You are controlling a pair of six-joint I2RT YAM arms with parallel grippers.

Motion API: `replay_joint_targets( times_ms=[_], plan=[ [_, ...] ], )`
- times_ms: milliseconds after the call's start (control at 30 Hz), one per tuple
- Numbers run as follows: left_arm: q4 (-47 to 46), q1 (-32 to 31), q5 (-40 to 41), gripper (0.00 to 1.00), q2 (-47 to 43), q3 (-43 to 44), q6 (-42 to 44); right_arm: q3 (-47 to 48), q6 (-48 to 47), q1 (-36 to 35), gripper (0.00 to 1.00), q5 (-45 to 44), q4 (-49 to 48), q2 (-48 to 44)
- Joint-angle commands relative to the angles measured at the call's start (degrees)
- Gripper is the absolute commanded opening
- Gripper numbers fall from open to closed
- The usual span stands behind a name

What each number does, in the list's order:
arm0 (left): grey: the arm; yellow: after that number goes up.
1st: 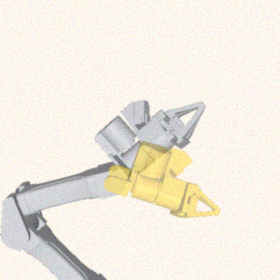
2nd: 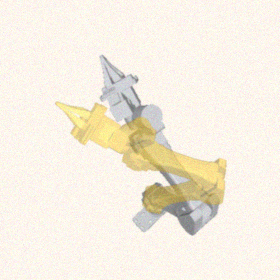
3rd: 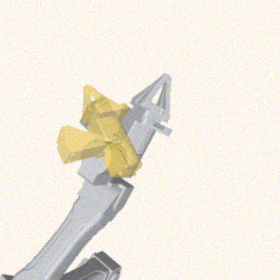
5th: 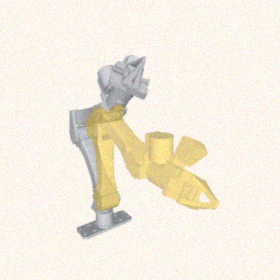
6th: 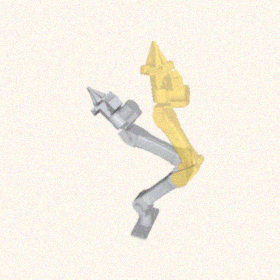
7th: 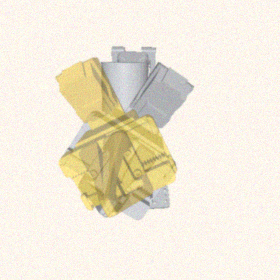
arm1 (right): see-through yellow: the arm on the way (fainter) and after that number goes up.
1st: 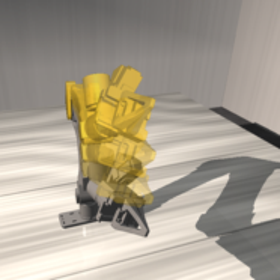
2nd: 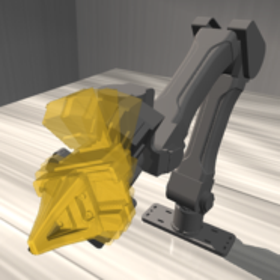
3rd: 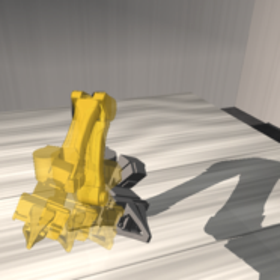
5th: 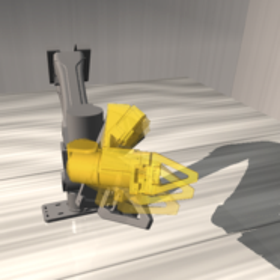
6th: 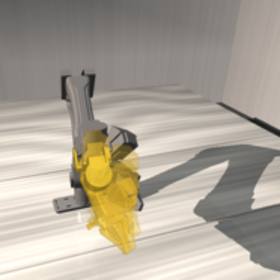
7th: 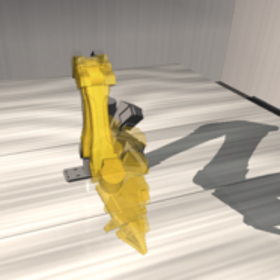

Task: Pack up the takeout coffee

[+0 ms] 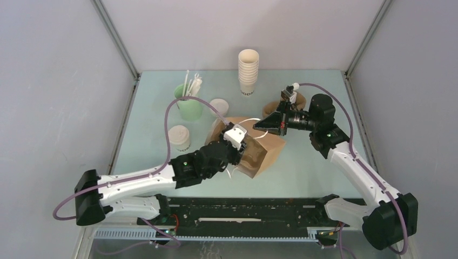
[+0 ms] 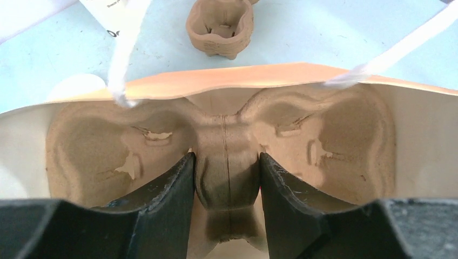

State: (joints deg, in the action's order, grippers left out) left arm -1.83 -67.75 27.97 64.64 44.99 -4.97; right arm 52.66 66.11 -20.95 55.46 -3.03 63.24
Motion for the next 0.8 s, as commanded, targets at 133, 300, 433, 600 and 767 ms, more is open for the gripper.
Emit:
replay_joint_targets(
  times_ms=[133,300,433,600,767],
  plan=[
    [23.52,-0.19,0.54,0.50,-3.18,14.92,-8.55,-1.43,28.13,1.41,0.00,-6.23,-13.95,0.04],
    [29.05,-0.23,0.42,0.51,-0.65,20.58,-8.90,-1.56,34.43,1.93,0.00,-10.89,-10.98,-0.12],
    [28.91,-0.21,0.30,0.50,2.71,22.85,-7.00,-4.22,36.56,4.28,0.00,-13.24,-10.47,0.01],
    [28.79,0.91,-0.10,0.50,7.94,26.07,-4.73,-5.86,32.12,10.27,0.02,-8.31,-12.57,3.71],
    [28.29,2.61,-2.79,0.50,10.60,27.33,-5.34,-5.91,21.54,14.27,0.12,-2.44,-11.78,7.21]
  ],
)
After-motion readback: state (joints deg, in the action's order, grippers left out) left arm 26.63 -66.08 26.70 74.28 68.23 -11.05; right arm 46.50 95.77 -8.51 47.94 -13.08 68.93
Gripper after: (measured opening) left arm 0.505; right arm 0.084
